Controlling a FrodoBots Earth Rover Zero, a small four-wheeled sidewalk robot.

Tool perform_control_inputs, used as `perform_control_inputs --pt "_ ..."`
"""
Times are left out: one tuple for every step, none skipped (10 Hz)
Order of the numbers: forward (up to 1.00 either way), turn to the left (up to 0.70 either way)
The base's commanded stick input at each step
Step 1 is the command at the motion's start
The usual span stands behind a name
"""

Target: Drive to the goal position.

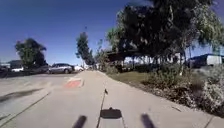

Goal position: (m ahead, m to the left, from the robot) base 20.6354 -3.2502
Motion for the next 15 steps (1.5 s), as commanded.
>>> perform_control_inputs --pt "1.0 0.4" --pt "1.0 0.4" --pt "1.0 0.4" --pt "1.0 0.4" --pt "1.0 0.4" --pt "1.0 0.0" --pt "1.0 0.0" --pt "1.0 0.0" --pt "1.0 0.0" --pt "1.0 0.0" --pt "1.0 0.0" --pt "1.0 0.0" --pt "1.0 0.0" --pt "1.0 0.0" --pt "1.0 0.0"
